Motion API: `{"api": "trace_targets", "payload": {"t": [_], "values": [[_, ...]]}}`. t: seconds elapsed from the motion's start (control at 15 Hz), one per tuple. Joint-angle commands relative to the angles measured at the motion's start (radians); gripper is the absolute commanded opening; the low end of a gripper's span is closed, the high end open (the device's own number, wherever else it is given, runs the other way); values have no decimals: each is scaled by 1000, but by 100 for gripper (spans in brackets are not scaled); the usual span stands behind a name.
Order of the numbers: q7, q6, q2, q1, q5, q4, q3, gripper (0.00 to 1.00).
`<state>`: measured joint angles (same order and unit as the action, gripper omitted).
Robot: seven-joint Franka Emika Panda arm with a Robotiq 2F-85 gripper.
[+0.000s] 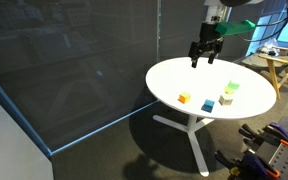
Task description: Pick up an orange block and stack it on top of the gray block
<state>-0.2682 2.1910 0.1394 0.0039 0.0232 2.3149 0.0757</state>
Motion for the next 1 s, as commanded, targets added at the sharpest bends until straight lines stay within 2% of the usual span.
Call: {"api": "trace_targets", "payload": {"t": [0.0, 0.93], "values": [[16, 53, -42, 8, 21, -50, -13, 100], [14, 234, -189, 1, 34, -143, -47, 100]]}}
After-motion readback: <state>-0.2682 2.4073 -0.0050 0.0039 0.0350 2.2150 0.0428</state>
